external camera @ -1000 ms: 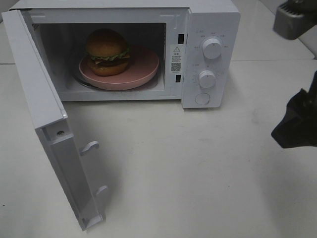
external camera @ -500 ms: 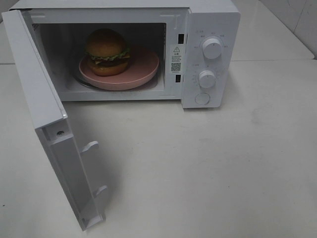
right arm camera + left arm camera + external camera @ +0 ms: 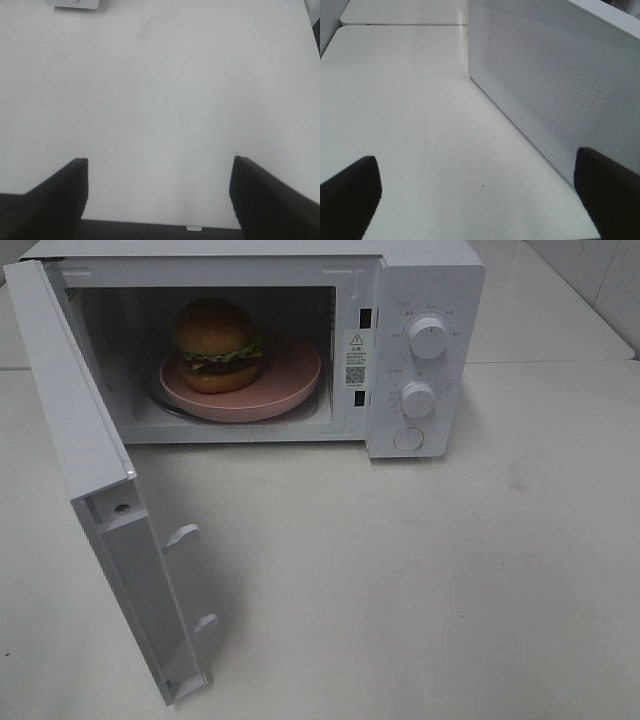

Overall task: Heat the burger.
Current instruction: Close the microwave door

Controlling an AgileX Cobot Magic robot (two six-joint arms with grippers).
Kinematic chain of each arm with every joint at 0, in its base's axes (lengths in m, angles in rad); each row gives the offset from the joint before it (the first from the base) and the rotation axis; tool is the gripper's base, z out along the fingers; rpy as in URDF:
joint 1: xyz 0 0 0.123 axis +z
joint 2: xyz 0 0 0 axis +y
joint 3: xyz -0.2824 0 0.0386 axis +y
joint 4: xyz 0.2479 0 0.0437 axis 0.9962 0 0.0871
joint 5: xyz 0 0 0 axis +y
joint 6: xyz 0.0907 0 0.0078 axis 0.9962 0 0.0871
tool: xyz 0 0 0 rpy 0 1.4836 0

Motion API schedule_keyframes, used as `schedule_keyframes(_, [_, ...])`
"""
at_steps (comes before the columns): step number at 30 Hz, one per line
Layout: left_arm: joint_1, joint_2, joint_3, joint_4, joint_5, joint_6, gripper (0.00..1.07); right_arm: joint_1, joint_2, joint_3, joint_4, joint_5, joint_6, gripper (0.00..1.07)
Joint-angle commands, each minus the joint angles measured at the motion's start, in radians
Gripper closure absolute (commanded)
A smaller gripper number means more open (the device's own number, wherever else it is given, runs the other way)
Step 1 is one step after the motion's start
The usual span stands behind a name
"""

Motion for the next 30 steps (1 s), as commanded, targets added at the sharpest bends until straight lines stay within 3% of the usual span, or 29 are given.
schedule_keyframes(1, [0.003,-0.009,0.003,-0.005,-0.005,0.000,0.07,-0.009,-0.059,0.029,0.003,-0.002,0.007,0.32])
schedule_keyframes(12, [0.003,-0.009,0.003,-0.005,-0.005,0.000,0.07,-0.009,-0.289,0.038,0.001,-0.013,-0.006,0.32])
schedule_keyframes(30, [0.003,-0.009,0.003,-0.005,-0.005,0.000,0.07,-0.009,-0.287,0.038,0.003,-0.013,-0.009,0.32])
